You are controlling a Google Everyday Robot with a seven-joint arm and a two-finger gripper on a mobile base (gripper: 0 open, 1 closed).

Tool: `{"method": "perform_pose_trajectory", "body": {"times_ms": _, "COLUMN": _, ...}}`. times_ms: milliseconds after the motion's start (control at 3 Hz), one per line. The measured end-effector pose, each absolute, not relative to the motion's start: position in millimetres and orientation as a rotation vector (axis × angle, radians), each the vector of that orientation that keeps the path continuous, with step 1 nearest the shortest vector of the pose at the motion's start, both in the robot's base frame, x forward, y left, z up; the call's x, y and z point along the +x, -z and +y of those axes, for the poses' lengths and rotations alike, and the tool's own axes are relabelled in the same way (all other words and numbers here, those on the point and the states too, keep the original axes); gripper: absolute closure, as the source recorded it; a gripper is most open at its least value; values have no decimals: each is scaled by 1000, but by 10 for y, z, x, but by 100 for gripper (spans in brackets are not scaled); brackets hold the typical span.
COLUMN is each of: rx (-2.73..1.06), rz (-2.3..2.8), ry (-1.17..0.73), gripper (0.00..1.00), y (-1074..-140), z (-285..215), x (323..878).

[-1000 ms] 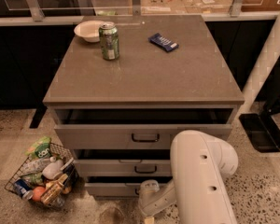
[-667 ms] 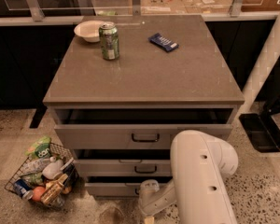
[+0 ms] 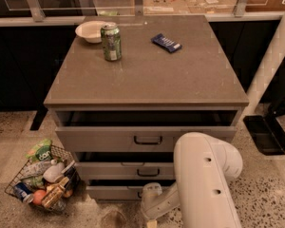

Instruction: Open bottom drawer

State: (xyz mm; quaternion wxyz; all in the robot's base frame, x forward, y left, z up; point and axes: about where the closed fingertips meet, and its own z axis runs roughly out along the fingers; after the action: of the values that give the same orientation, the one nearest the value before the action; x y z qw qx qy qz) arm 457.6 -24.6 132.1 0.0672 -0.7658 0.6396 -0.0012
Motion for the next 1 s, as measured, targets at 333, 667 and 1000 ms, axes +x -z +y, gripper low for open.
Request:
{"method": "perform_pose_trajectory", "body": {"times_ms": 333, "rx": -2302, "rz": 1932, "ry": 72, "gripper": 0, "y": -1513, "z": -283, "x": 4561}}
{"method": "perform_pose_trajectory", "body": {"times_ms": 667, "rx": -2272, "rz": 1931, "ry": 245, "gripper": 0, "y": -2035, "z": -356, "x": 4515}}
{"method": "perform_pose_trajectory", "body": {"times_ms": 1000, "rx": -2287, "rz": 1942, "ry": 298, "gripper": 0, "y": -2095, "z": -439, "x": 4467}}
